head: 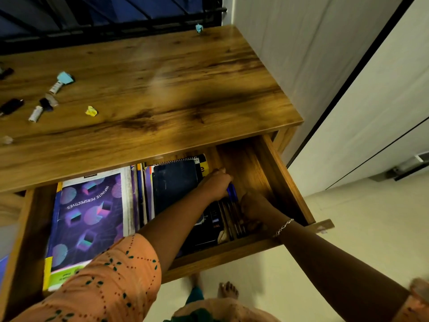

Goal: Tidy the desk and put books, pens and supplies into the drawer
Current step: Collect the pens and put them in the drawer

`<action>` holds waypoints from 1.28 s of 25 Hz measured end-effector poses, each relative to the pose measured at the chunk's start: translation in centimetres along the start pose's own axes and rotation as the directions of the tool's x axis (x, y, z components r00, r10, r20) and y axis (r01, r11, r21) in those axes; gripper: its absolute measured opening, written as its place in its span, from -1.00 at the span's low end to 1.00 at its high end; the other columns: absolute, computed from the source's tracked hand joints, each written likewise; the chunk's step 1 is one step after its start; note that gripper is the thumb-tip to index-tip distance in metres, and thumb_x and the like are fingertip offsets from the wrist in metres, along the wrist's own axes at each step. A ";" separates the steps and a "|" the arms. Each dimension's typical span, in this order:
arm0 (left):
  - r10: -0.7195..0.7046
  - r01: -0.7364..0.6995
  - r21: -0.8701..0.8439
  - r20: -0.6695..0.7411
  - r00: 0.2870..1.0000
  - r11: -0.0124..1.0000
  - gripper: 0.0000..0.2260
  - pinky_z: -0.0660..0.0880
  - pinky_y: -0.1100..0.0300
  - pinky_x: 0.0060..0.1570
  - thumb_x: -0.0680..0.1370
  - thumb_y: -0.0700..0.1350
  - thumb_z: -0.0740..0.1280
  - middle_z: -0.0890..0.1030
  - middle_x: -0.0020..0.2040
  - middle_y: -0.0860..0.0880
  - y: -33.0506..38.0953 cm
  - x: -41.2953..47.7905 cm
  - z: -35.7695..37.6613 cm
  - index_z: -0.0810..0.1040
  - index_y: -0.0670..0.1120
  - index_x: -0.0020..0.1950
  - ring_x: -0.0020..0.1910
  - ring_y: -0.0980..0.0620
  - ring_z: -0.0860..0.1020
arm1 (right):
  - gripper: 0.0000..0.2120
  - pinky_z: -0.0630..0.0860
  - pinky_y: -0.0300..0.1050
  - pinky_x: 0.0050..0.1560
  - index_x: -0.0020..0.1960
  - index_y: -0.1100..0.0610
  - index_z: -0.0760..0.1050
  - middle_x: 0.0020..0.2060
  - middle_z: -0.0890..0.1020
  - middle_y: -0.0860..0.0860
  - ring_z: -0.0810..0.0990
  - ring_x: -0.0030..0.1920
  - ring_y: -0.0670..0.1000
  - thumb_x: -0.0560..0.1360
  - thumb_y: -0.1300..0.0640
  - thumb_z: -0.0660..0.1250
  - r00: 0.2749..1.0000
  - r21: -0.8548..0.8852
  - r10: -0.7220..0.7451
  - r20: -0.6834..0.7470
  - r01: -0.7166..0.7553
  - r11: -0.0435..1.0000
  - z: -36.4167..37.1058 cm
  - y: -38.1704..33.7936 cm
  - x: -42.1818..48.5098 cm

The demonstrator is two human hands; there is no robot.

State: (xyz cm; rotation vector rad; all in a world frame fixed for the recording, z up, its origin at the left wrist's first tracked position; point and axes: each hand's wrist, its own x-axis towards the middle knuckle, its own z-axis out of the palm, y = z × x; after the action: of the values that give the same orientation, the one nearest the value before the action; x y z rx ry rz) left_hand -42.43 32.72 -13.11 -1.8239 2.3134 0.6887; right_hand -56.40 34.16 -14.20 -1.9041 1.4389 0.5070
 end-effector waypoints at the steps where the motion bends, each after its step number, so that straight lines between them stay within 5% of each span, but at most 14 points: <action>1: -0.005 0.005 0.010 -0.003 1.000 1.000 -0.68 0.41 -0.01 0.17 0.47 -0.20 0.37 0.40 0.29 -0.22 0.1 0.0 0.0 0.47 -0.18 0.20 0.26 -0.19 0.40 | -0.64 0.45 -0.19 0.06 0.22 0.26 0.45 0.17 0.54 0.13 0.53 0.12 0.07 0.47 0.16 0.35 1.000 -0.024 -0.004 0.011 0.005 1.000 0.1 0.0 0.1; 4: 0.000 -0.001 0.029 0.004 1.000 1.000 -0.71 0.43 0.03 0.10 0.47 -0.20 0.36 0.48 0.19 -0.19 0.2 0.0 -0.2 0.46 -0.19 0.18 0.18 -0.15 0.46 | -0.67 0.47 -0.15 0.08 0.20 0.28 0.47 0.07 0.58 0.14 0.56 0.07 0.08 0.48 0.17 0.33 1.000 -0.021 -0.021 0.019 0.022 1.000 0.3 0.0 0.1; 8: 0.004 -0.004 -0.028 0.002 1.000 1.000 -0.73 0.45 0.02 0.08 0.49 -0.22 0.33 0.50 0.15 -0.18 0.1 -0.3 -0.6 0.48 -0.18 0.18 0.14 -0.14 0.49 | -0.75 0.45 -0.29 -0.38 0.14 0.34 0.51 -0.36 0.50 0.02 0.51 -0.38 -0.06 0.50 0.25 0.28 1.000 0.137 -0.004 -0.001 0.004 0.991 -0.1 -0.1 -0.4; 13: 0.049 -0.063 -0.043 -0.269 0.962 0.997 -0.71 0.44 0.04 0.16 0.56 -0.20 0.22 0.42 0.27 -0.15 -1.8 -2.8 -2.5 0.43 -0.17 0.29 0.25 -0.11 0.43 | -0.76 0.50 -0.19 -0.29 0.05 0.21 0.49 -0.21 0.58 0.09 0.57 -0.25 0.03 0.46 0.09 0.36 0.976 0.175 -0.026 -0.218 0.065 0.982 -1.1 -1.3 -1.3; 17: 0.000 -0.015 -0.028 -0.479 0.878 1.000 -0.73 0.49 -0.04 0.12 0.56 -0.15 0.20 0.44 0.23 -0.16 -4.4 -6.3 -3.4 0.48 -0.19 0.23 0.21 -0.13 0.46 | -0.77 0.49 -0.06 -0.14 0.06 0.19 0.49 -0.08 0.63 0.12 0.61 -0.04 0.15 0.53 0.05 0.24 0.885 -0.134 -0.232 -0.403 0.193 0.972 -2.4 -5.6 -3.0; 21: -0.029 0.005 -0.040 -0.615 0.788 0.999 -0.64 0.56 0.01 0.00 0.50 -0.06 0.10 0.56 0.03 -0.23 -6.6 -12.2 -2.2 0.58 -0.24 0.05 0.03 -0.22 0.57 | -0.76 0.45 -0.04 0.03 0.14 0.15 0.46 0.08 0.55 0.13 0.52 0.11 0.17 0.53 0.07 0.24 0.772 -0.295 -0.520 -0.365 0.434 0.851 -1.1 -9.7 -4.4; 26: -0.120 0.105 -0.064 -0.696 0.708 0.992 -0.70 0.36 0.12 0.23 0.54 -0.10 0.12 0.57 0.05 -0.18 -6.3 -18.8 2.2 0.56 -0.21 0.08 0.17 -0.15 0.48 | -0.55 0.52 0.02 0.02 0.10 0.20 0.52 -0.02 0.57 0.17 0.57 -0.01 0.20 0.45 -0.12 0.17 0.528 -0.464 -0.777 -0.342 0.624 0.629 3.1 -11.6 -6.2; 30: -0.161 0.157 -0.075 -0.738 0.655 0.985 -0.69 0.31 0.11 0.27 0.56 -0.09 0.07 0.60 0.01 -0.16 -4.2 -21.6 5.6 0.56 -0.19 0.07 0.13 -0.06 0.47 | -0.34 0.54 0.03 0.09 0.13 0.12 0.53 0.00 0.63 0.07 0.62 0.04 0.11 0.49 -0.33 -0.10 0.526 -0.511 -0.800 -0.288 0.623 0.593 6.2 -11.0 -7.7; 32: -0.085 0.174 0.038 -0.760 0.645 0.984 -0.62 0.40 0.00 0.25 0.62 -0.10 -0.01 0.63 -0.01 -0.16 -3.5 -22.1 6.4 0.57 -0.21 0.04 0.08 -0.11 0.54 | -0.42 0.50 0.01 0.16 0.13 0.09 0.54 0.01 0.65 0.02 0.63 0.07 0.06 0.48 -0.28 -0.04 0.506 -0.552 -0.811 -0.295 0.602 0.577 7.4 -10.6 -8.1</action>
State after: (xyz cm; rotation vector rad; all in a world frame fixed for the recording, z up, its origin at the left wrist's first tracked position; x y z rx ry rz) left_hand -34.39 54.55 -11.78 -2.5304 2.5070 -0.3275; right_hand -48.22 46.56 -10.80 -2.8994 0.6504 -0.2071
